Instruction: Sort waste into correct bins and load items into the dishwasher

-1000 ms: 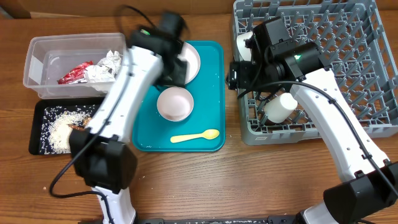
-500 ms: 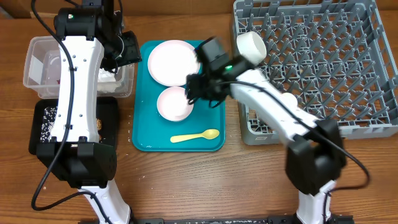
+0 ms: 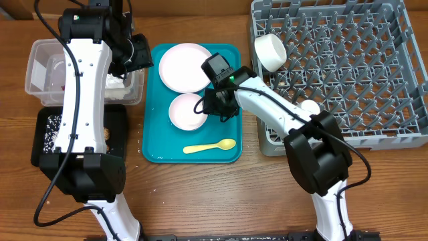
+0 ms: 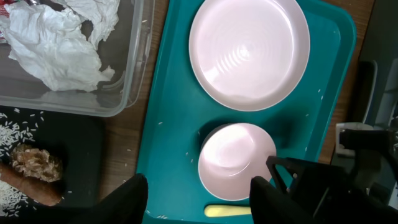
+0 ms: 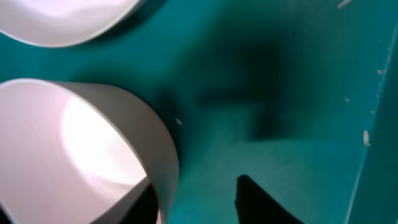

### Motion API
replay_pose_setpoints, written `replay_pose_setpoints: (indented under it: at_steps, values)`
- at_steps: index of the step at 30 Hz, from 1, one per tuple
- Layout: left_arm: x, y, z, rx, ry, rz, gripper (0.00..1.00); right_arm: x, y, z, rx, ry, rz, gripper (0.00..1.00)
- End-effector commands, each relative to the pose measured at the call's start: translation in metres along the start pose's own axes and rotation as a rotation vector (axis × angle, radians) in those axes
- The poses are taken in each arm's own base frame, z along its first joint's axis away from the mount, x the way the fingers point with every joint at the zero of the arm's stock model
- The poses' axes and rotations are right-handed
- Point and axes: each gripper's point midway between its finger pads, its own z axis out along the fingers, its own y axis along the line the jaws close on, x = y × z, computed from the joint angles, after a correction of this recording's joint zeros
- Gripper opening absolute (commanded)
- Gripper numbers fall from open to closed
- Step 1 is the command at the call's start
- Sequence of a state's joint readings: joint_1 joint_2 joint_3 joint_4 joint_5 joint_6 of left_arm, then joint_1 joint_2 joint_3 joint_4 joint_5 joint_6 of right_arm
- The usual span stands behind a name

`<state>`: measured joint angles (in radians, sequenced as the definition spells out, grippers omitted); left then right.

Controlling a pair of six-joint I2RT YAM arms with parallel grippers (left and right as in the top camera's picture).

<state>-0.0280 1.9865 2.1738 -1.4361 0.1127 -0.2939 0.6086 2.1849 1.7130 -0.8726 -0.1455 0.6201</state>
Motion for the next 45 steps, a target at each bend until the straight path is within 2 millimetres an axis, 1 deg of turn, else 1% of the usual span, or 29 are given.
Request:
replay_pose_setpoints:
  at_steps: [1, 5, 7, 9, 11, 13, 17, 20, 21, 23, 24, 25, 26, 28, 29, 30, 32, 34, 36, 37, 41, 45]
  values:
    - [-0.001, -0.002, -0.003, 0.012, -0.006, -0.017, 0.58, 0.002, -0.008, 0.016, 0.026, 0.021, 0.018, 0.34]
    - [-0.001, -0.001, -0.003, 0.008, -0.007, -0.017, 0.60, 0.002, -0.008, 0.018, 0.024, 0.024, 0.018, 0.18]
    - [-0.001, -0.001, -0.003, 0.005, -0.008, -0.017, 0.60, 0.001, -0.008, 0.018, 0.024, 0.023, 0.019, 0.13]
    - [-0.001, 0.000, -0.003, 0.004, -0.008, -0.017, 0.61, 0.001, -0.009, 0.016, 0.026, 0.025, 0.021, 0.04]
    - [-0.001, 0.000, -0.003, 0.001, -0.009, -0.017, 0.61, 0.001, -0.009, 0.010, 0.029, 0.028, 0.025, 0.04]
    - [-0.002, 0.001, -0.003, -0.007, -0.011, -0.017, 0.61, -0.004, -0.009, -0.001, 0.034, 0.021, 0.030, 0.04]
    - [-0.002, 0.003, -0.003, -0.014, -0.013, -0.017, 0.61, -0.021, -0.012, -0.049, 0.086, -0.059, 0.023, 0.04]
    - [-0.002, 0.003, -0.003, -0.013, -0.014, -0.017, 0.62, -0.036, -0.022, -0.097, 0.168, -0.157, 0.016, 0.04]
    - [-0.002, 0.003, -0.003, -0.013, -0.014, -0.017, 0.62, -0.041, -0.029, -0.118, 0.206, -0.200, 0.022, 0.04]
    - [-0.002, 0.003, -0.003, -0.013, -0.014, -0.017, 0.65, -0.049, -0.046, -0.156, 0.287, -0.281, 0.038, 0.04]
    - [-0.002, 0.003, -0.003, -0.014, -0.013, -0.017, 0.66, -0.053, -0.057, -0.177, 0.337, -0.329, 0.049, 0.04]
    - [-0.002, 0.003, -0.003, -0.014, -0.013, -0.017, 0.66, -0.056, -0.068, -0.194, 0.385, -0.372, 0.058, 0.04]
    - [-0.002, 0.003, -0.003, -0.013, -0.013, -0.017, 0.67, -0.059, -0.085, -0.218, 0.460, -0.438, 0.072, 0.04]
    - [-0.002, 0.003, -0.003, -0.013, -0.013, -0.017, 0.67, -0.064, -0.109, -0.253, 0.584, -0.537, 0.095, 0.04]
    - [-0.002, 0.003, -0.003, -0.013, -0.013, -0.017, 0.67, -0.066, -0.122, -0.269, 0.650, -0.585, 0.112, 0.04]
    - [-0.002, 0.003, -0.003, -0.013, -0.013, -0.017, 0.68, -0.068, -0.132, -0.281, 0.704, -0.625, 0.133, 0.04]
    - [-0.002, 0.003, -0.003, -0.013, -0.013, -0.017, 0.68, -0.071, -0.150, -0.301, 0.820, -0.687, 0.151, 0.04]
    - [-0.002, 0.003, -0.003, -0.013, -0.014, -0.017, 0.68, -0.076, -0.165, -0.313, 0.926, -0.737, 0.160, 0.04]
    - [-0.002, 0.003, -0.003, -0.013, -0.014, -0.017, 0.68, -0.080, -0.176, -0.318, 1.000, -0.773, 0.168, 0.04]
    - [-0.003, 0.003, -0.003, -0.013, -0.015, -0.017, 0.68, -0.085, -0.184, -0.319, 1.067, -0.791, 0.161, 0.04]
    - [-0.003, 0.002, -0.003, -0.012, -0.018, -0.017, 0.68, -0.090, -0.205, -0.315, 1.233, -0.739, 0.087, 0.04]
    - [-0.004, 0.002, -0.003, -0.011, -0.021, -0.017, 0.68, -0.096, -0.219, -0.298, 1.261, -0.698, 0.087, 0.04]
